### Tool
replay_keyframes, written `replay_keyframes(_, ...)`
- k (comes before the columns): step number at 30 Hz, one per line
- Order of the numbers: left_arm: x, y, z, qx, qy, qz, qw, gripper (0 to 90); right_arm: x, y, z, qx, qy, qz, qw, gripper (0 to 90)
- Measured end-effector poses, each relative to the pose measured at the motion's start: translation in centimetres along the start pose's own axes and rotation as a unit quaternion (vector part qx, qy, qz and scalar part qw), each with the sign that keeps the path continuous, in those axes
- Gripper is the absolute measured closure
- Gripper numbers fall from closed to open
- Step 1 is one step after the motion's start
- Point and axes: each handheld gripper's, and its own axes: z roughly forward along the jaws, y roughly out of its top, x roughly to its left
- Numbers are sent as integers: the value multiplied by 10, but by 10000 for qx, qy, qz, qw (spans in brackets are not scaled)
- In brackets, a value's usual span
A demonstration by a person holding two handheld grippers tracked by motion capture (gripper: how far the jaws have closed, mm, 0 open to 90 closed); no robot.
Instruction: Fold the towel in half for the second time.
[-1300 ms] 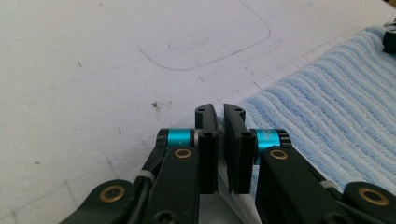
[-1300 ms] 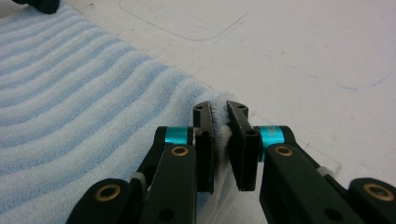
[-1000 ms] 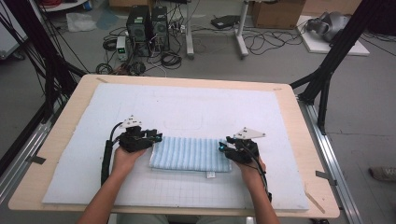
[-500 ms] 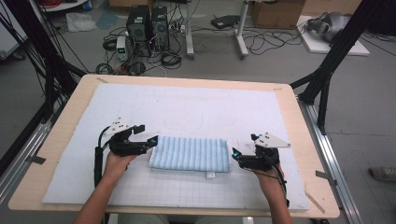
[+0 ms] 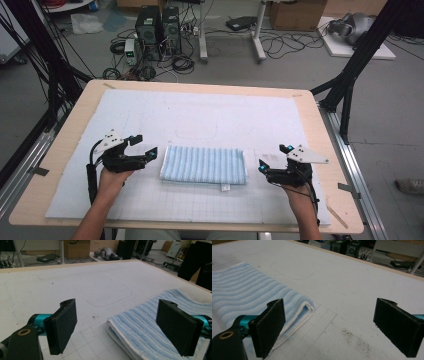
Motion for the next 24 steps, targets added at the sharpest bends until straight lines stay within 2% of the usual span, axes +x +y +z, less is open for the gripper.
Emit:
replay_keyframes(6,-2,3,-7,-25,46,38,10000,177,2,-1,2,23,10,16,10000,99)
replay_keyframes(24,-1,2,-3,9,87,26,10000,178,-1,-3,2,57,-19,63,10000,99)
